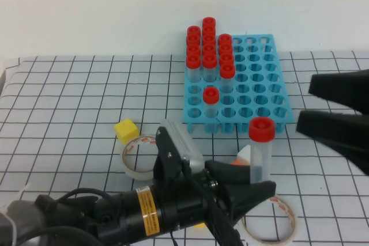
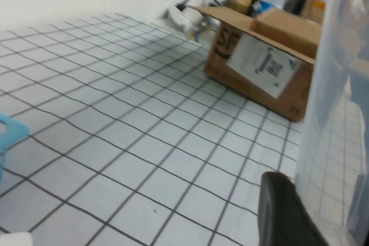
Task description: Place the test tubes
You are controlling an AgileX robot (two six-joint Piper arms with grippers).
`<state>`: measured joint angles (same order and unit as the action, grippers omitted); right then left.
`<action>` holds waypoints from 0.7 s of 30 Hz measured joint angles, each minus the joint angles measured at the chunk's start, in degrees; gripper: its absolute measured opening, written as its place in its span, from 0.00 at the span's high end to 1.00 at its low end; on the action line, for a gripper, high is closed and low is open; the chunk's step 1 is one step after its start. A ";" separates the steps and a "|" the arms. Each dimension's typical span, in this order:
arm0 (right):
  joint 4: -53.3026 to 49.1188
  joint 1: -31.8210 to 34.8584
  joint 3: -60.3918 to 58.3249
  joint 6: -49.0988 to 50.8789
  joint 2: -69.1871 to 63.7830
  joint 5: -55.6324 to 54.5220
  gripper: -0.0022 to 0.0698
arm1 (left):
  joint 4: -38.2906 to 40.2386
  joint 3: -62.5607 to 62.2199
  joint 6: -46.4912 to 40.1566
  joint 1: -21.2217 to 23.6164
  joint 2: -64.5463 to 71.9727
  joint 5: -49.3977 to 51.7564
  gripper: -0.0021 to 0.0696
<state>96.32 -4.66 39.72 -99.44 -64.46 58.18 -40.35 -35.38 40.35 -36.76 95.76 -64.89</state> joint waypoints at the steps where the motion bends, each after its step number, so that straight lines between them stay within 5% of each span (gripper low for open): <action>1: -0.09 -0.69 0.00 -0.35 -0.42 0.12 0.12 | -0.69 0.00 -0.12 0.00 0.00 0.00 0.68; 11: 0.03 -10.11 0.05 -4.57 -6.33 -4.81 0.12 | -1.78 0.00 -0.42 0.00 0.00 0.00 0.68; 21: 0.75 -10.67 0.41 -6.03 -11.96 -6.09 0.19 | -2.43 0.00 -0.42 0.00 0.27 0.00 0.68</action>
<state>97.07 -15.33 40.13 -105.47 -76.41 52.09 -42.78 -35.38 39.93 -36.76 96.03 -64.89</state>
